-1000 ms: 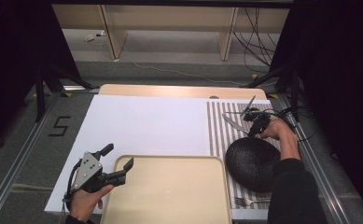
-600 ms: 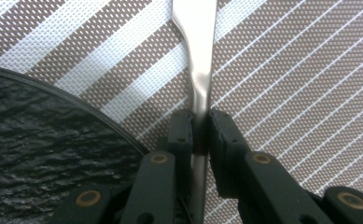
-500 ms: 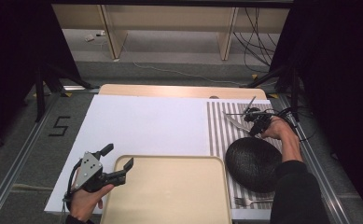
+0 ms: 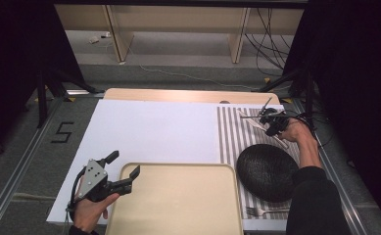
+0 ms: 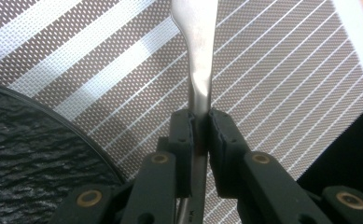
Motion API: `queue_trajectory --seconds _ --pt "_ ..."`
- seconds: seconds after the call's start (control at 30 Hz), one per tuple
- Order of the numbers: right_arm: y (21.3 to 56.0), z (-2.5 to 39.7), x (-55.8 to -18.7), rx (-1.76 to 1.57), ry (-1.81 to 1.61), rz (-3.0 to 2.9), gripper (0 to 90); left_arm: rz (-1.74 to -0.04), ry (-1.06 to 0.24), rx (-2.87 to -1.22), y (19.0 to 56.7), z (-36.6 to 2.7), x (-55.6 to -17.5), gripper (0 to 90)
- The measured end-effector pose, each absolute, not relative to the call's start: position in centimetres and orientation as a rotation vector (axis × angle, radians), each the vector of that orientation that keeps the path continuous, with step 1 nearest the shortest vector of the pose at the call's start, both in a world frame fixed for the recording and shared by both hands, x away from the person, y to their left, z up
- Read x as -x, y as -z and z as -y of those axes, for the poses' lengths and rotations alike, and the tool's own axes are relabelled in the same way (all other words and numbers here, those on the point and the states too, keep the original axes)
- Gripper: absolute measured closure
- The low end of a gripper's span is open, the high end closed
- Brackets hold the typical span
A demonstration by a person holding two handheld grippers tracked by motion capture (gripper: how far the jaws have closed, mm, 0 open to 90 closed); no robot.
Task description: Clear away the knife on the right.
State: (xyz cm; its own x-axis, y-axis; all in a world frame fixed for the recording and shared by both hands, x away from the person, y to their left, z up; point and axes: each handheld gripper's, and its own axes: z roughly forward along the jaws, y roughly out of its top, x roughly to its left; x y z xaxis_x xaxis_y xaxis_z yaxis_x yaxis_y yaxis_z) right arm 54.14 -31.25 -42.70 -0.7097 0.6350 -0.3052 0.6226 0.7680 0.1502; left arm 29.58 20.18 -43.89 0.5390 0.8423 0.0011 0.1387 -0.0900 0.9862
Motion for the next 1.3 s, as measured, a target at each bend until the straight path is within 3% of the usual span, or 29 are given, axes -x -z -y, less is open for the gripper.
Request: queue_trajectory --seconds 0.63,1.3 --pt "38.8 32.7 -51.8 -1.017 -0.192 -2.540 80.8 -0.861 -0.731 -1.574 43.9 -20.1 -29.6 16.1" --pt "36.9 33.3 -45.6 -1.144 -0.507 -2.500 80.8 -0.866 -0.732 -1.576 43.9 -20.0 -29.6 16.0"
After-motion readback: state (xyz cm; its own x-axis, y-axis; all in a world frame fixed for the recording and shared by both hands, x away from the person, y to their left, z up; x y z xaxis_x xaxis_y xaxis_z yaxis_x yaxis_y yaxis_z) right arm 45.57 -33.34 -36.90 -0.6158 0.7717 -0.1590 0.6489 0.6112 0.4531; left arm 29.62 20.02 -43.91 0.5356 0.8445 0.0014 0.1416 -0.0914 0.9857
